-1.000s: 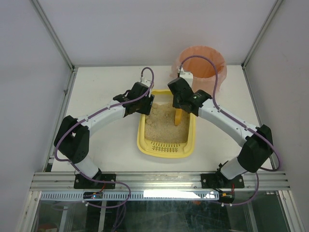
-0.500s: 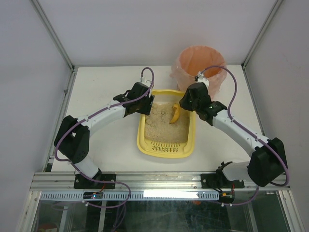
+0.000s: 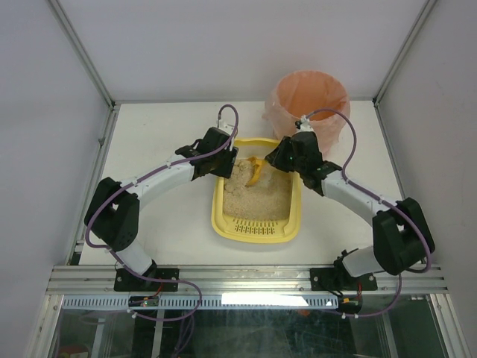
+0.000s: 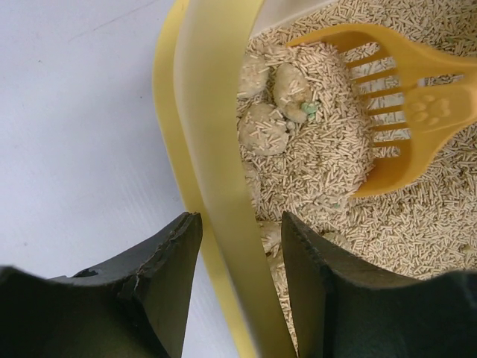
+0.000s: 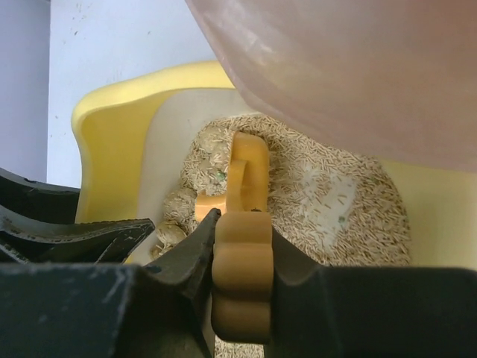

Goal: Clean the litter box

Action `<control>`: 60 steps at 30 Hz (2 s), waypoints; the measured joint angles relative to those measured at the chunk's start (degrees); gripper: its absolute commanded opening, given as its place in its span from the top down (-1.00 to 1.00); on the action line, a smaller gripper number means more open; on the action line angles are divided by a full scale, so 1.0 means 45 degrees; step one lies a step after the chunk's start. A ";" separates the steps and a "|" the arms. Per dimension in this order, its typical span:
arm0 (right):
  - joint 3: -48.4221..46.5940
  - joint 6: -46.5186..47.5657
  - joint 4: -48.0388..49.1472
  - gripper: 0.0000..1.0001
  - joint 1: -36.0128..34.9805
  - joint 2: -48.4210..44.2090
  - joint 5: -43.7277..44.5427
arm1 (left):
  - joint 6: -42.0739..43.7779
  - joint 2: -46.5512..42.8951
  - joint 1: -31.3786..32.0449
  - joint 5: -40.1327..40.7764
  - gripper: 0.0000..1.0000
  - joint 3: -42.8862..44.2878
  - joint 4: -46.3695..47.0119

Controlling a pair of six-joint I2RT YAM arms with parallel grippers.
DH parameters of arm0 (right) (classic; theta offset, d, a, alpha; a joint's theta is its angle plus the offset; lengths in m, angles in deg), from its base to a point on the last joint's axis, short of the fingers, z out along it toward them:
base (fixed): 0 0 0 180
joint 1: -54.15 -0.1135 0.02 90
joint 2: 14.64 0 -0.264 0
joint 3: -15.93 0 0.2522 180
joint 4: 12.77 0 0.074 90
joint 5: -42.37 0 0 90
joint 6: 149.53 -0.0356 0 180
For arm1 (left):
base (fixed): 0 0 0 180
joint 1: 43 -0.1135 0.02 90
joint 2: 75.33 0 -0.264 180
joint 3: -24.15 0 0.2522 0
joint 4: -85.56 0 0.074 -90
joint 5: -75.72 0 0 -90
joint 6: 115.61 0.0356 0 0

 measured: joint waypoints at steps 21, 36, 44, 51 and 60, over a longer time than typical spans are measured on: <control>0.3322 -0.0267 0.5275 1.00 -0.0185 -0.0359 -0.2642 | 0.0136 0.0005 -0.0019 0.0340 0.04 0.0000 -0.0253; 0.5119 -0.1093 0.6368 1.00 -0.0010 -0.2103 -0.2361 | 0.0049 0.0029 0.0092 -0.0029 0.04 0.0000 -0.0015; 0.3934 -0.1316 0.4677 1.00 0.0029 -0.1506 -0.2040 | 0.0053 0.0029 0.0092 -0.0029 0.04 0.0000 -0.0029; 0.2429 -0.1258 0.3079 1.00 -0.0248 -0.0923 -0.1438 | 0.0058 0.0029 0.0087 -0.0019 0.04 0.0000 -0.0029; 0.2166 -0.1413 0.2560 1.00 -0.0588 -0.0967 -0.0913 | 0.0063 0.0029 0.0083 -0.0015 0.05 0.0000 -0.0039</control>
